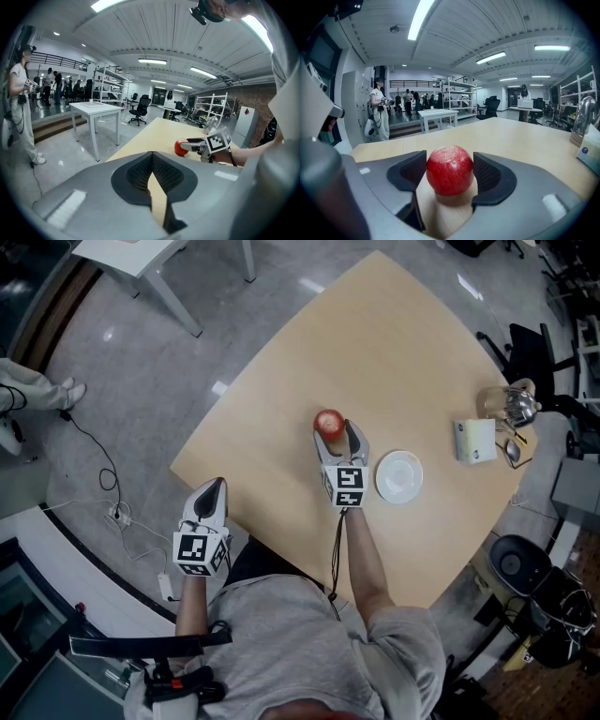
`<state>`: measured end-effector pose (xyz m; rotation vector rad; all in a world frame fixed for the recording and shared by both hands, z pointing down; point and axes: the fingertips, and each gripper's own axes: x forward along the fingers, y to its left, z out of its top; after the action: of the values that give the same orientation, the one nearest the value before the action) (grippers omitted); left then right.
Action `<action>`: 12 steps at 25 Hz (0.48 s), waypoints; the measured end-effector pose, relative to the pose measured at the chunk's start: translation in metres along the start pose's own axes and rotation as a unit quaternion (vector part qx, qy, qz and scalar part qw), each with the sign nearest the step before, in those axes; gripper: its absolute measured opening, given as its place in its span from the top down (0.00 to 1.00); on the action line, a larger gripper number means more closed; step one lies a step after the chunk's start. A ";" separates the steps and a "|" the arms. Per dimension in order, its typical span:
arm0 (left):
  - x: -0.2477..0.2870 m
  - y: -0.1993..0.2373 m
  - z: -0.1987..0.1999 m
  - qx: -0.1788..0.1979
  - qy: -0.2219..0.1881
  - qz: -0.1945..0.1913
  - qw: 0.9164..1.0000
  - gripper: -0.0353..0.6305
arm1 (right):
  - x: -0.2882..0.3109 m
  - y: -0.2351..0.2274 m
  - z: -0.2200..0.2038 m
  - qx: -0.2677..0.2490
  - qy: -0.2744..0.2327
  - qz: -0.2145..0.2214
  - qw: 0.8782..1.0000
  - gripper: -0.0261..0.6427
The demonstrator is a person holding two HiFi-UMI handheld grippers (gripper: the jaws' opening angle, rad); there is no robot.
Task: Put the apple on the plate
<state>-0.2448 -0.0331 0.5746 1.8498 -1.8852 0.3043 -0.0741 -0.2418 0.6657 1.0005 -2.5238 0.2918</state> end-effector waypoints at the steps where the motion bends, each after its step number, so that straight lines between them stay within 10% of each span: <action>1: 0.000 0.000 0.000 0.000 -0.001 0.000 1.000 0.92 | 0.000 0.000 0.000 0.000 -0.001 0.000 1.000 0.49; 12: -0.006 -0.004 0.003 0.003 -0.008 -0.003 1.000 0.92 | -0.009 0.002 0.004 0.003 -0.007 0.002 1.000 0.50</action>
<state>-0.2415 -0.0297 0.5687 1.8670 -1.8909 0.2951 -0.0709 -0.2366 0.6578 1.0020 -2.5387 0.2944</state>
